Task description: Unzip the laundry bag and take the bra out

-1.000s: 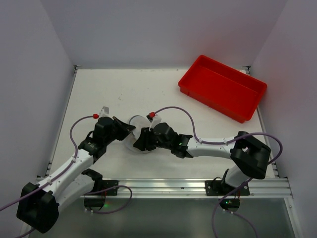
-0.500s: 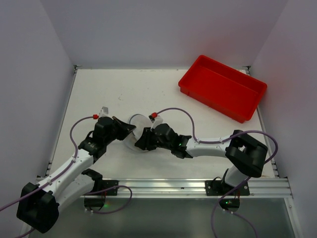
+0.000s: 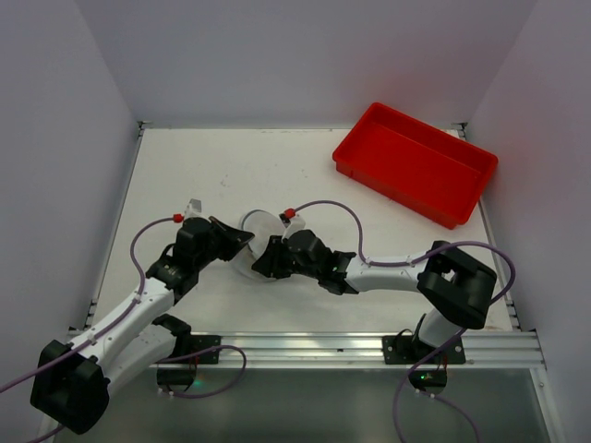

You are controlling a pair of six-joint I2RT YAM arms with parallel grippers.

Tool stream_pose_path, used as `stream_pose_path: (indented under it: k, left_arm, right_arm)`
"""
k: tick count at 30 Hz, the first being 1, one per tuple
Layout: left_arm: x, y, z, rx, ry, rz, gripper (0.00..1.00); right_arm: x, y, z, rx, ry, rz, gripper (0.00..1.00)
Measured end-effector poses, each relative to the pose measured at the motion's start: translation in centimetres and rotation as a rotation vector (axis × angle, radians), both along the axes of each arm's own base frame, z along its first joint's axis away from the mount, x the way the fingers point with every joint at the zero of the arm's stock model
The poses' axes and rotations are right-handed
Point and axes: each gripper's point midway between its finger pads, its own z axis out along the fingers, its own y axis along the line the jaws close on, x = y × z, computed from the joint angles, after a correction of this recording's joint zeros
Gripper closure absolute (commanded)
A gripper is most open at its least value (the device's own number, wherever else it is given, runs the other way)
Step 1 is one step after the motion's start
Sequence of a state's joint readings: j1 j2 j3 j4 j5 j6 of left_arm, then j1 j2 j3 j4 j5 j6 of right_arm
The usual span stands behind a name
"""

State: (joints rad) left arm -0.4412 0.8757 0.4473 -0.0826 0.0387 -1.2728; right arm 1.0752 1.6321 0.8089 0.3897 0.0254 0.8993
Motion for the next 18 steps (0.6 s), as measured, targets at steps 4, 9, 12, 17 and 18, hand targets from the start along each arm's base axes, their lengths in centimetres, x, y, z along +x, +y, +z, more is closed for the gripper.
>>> stream_pose_path:
  k: [4, 9, 12, 17, 18]
  left_arm:
    - [0.0, -0.1, 0.3, -0.016, -0.001, 0.012, 1.0]
    - [0.0, 0.0, 0.7, -0.041, -0.003, 0.033, 1.0]
    - [0.1, 0.0, 0.9, -0.048, -0.006, 0.042, 1.0]
    - [0.2, -0.1, 1.2, -0.066, -0.009, 0.051, 1.0]
    - [0.3, 0.0, 1.2, -0.065, -0.01, 0.053, 1.0]
  right_arm:
    - [0.3, 0.0, 0.1, 0.01, 0.01, -0.027, 0.66]
    - [0.7, -0.1, 0.3, 0.021, 0.018, -0.058, 0.71]
    - [0.9, -0.2, 0.3, 0.021, 0.016, -0.074, 0.76]
    - [1.5, -0.4, 0.2, 0.015, 0.007, -0.106, 0.94]
    - [1.6, -0.5, 0.2, 0.014, 0.006, -0.11, 0.96]
